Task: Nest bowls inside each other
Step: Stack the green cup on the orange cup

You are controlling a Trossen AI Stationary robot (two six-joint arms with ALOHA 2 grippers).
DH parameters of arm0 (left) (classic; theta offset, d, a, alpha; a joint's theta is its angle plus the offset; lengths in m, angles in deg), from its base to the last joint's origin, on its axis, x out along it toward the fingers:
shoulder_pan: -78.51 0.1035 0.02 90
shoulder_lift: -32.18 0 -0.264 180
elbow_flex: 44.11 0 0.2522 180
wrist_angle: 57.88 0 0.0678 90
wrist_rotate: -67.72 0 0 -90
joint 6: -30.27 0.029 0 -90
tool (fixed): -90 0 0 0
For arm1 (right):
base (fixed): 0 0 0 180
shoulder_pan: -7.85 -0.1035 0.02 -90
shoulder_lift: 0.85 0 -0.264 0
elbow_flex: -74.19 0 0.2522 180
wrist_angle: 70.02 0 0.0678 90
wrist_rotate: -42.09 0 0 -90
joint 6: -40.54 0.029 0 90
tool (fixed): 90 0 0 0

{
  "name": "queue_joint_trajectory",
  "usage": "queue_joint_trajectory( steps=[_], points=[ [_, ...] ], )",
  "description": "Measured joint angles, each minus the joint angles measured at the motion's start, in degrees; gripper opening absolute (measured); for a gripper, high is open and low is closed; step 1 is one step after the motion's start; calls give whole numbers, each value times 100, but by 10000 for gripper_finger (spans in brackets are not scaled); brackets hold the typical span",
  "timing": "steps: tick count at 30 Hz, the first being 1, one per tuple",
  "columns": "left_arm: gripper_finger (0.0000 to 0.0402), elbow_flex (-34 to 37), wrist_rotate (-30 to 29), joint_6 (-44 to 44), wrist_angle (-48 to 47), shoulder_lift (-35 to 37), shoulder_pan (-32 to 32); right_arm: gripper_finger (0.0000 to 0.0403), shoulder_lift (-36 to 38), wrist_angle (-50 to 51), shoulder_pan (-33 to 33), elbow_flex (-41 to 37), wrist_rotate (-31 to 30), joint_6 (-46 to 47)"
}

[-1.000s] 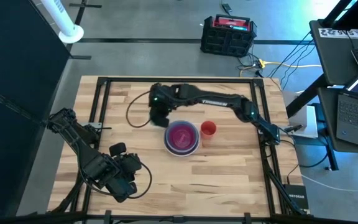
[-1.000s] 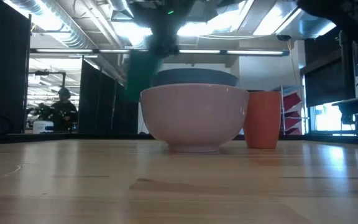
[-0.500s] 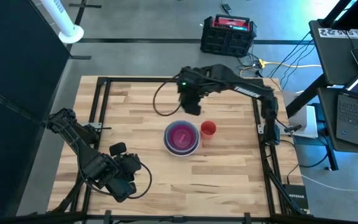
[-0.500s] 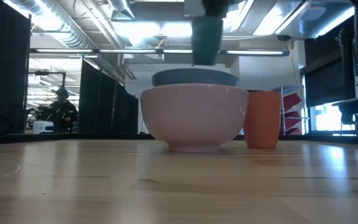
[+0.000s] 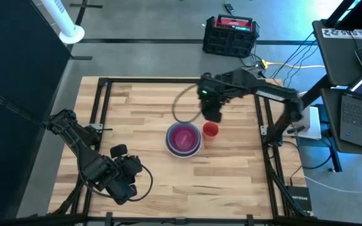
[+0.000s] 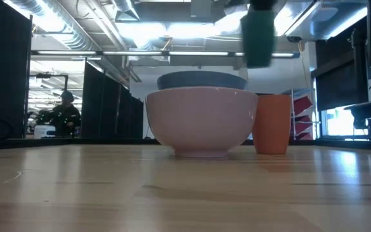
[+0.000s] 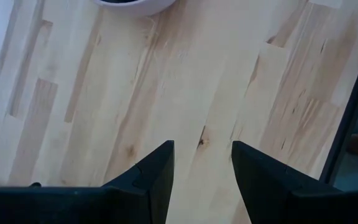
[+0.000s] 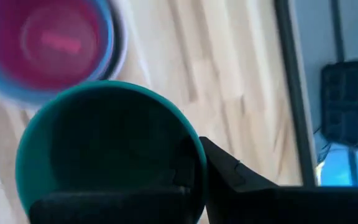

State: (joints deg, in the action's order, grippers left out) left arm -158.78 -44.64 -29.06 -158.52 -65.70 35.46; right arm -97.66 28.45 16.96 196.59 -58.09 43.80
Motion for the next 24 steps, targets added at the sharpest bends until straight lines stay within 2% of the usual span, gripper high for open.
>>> queue_joint_trajectory(
  steps=[9, 13, 24],
  points=[
    [145, 0, -3, 163, -2, 3, 2, 0, 1550, -1166, -207, -2455, 445, 833],
    [145, 0, -3, 165, 1, 3, 23, 0, 1494, -1610, -201, -2799, 660, 847],
    [145, 0, -2, 119, -4, 3, 23, 0, 1438, -2001, -199, -3422, 773, 720]
  ],
)
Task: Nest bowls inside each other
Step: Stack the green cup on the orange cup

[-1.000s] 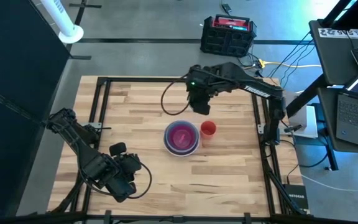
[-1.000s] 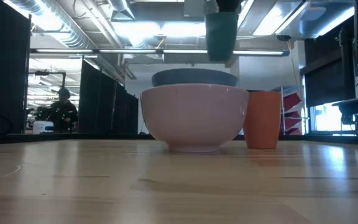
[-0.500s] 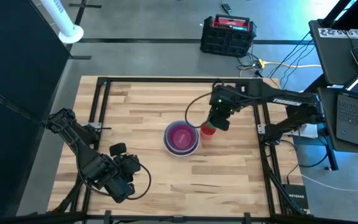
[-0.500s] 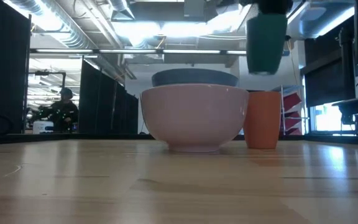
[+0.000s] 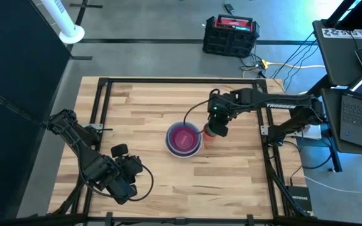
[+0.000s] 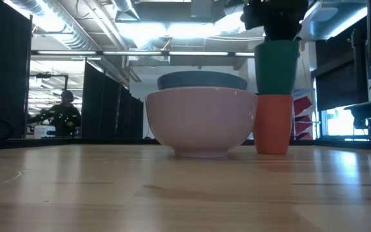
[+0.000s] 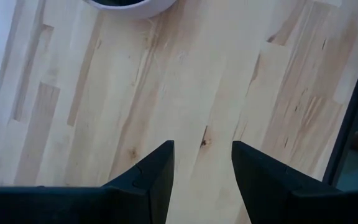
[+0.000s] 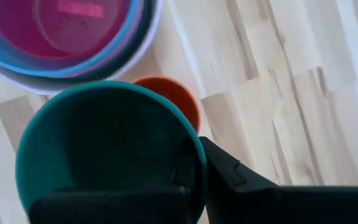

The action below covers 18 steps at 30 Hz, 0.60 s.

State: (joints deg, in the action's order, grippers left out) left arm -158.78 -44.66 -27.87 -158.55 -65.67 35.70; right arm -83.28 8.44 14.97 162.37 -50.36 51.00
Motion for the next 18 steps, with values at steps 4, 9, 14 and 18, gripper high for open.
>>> queue_joint_trajectory(
  steps=[4, 9, 14, 18],
  points=[
    [145, 0, 1, -4, -16, -2, 0, 0, -4, -308, 2, -346, 58, 21],
    [145, 0, 2, -23, -42, -2, 0, 0, -15, -590, 1, -788, 181, 77],
    [145, 0, 3, -41, -68, -2, 0, 0, -27, -872, 0, -1230, 304, 133],
    [145, 0, 6, -59, -70, -2, 0, 0, -17, -946, -92, -1361, 409, 233]
  ],
)
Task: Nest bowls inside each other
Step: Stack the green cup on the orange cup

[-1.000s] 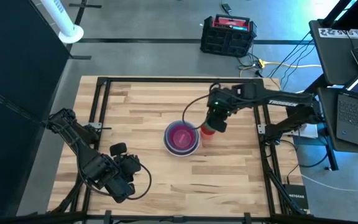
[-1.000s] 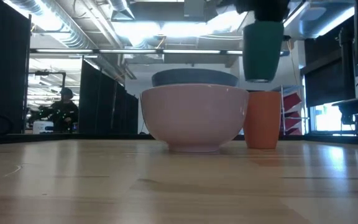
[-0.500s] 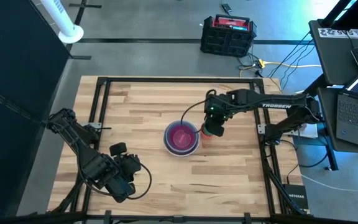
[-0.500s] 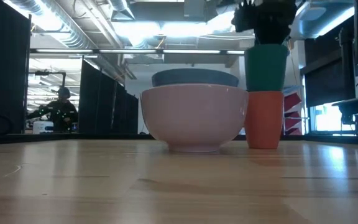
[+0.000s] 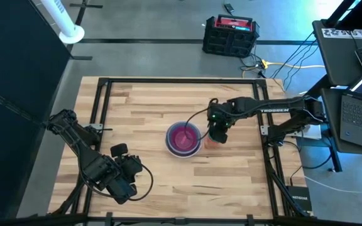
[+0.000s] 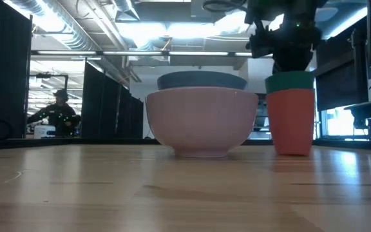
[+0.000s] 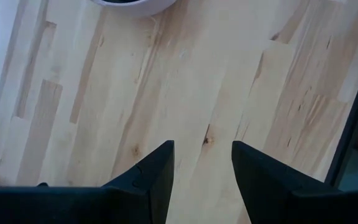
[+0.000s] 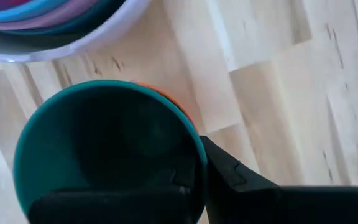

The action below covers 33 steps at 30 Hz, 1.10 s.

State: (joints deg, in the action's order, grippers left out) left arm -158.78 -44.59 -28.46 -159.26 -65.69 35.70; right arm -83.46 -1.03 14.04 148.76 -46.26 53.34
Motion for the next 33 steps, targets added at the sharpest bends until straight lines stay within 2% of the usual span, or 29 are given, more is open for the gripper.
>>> queue_joint_trajectory(
  steps=[14, 27, 33],
  points=[
    [145, 0, 4, 20, -4, 0, 0, 6, -4, -145, -56, -13, 91, 47],
    [145, 0, 4, 62, -11, 0, 0, 68, -2, -84, -61, -1, 202, 136],
    [145, 0, 6, 97, -15, 0, 22, 83, 7, 244, -61, 510, 206, 55]
  ],
)
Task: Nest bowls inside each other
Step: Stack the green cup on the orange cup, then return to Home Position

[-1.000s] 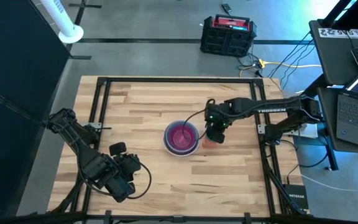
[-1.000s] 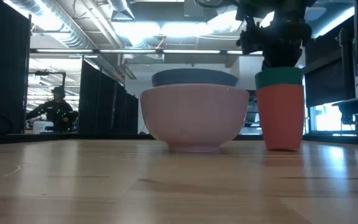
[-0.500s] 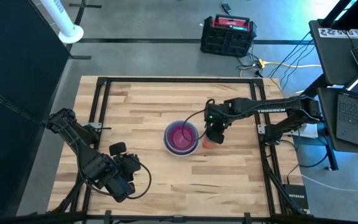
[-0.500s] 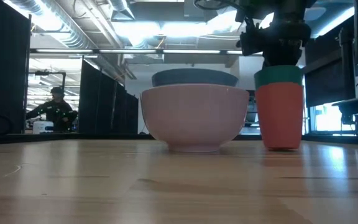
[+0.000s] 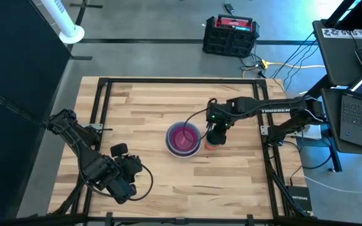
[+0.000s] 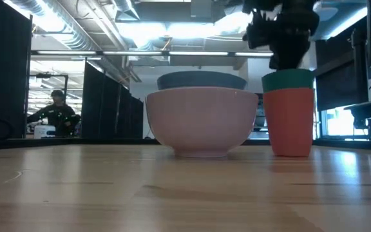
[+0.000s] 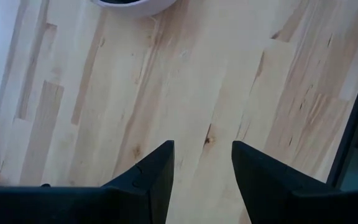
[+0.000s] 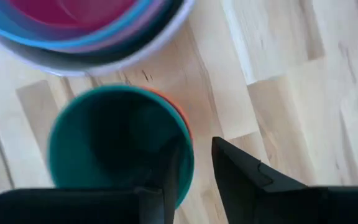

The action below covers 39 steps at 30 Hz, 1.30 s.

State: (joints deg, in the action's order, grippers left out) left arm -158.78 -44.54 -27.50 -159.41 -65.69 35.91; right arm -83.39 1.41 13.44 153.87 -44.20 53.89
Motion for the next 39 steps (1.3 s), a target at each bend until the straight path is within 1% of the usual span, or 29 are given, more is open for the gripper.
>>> queue_joint_trajectory(
  steps=[4, 10, 12, 24, 26, 28, 32, 35, 39],
  points=[
    [145, 0, -2, 79, -7, 0, 11, 85, 4, 196, 0, 373, -2, -48],
    [145, 0, 0, 105, -7, 0, 38, 85, 8, 779, 0, 1022, -4, -203],
    [142, 0, 1, 177, 19, 12, 52, 80, 155, 922, 0, 1304, -41, -265],
    [12, 1, -18, 1439, 1053, 544, 375, 7, 1849, 1145, 0, 2779, -571, 8],
    [5, 58, -239, 1708, 1290, 867, 404, 2, 2331, 1118, 0, 2670, -632, 195],
    [2, 204, -469, 2139, 1734, 1265, 435, 1, 2841, 903, 0, 2492, -717, 310],
    [0, 832, -522, 3197, 3149, 2254, 635, 0, 3924, 93, 0, 1949, -706, 501],
    [0, 1672, -515, 3765, 4271, 3108, 844, 0, 4769, -539, 7, 1410, -714, 721],
    [0, 3140, -491, 4008, 5935, 4398, 1132, 0, 5861, -1329, 7, 490, -723, 881]
  ],
)
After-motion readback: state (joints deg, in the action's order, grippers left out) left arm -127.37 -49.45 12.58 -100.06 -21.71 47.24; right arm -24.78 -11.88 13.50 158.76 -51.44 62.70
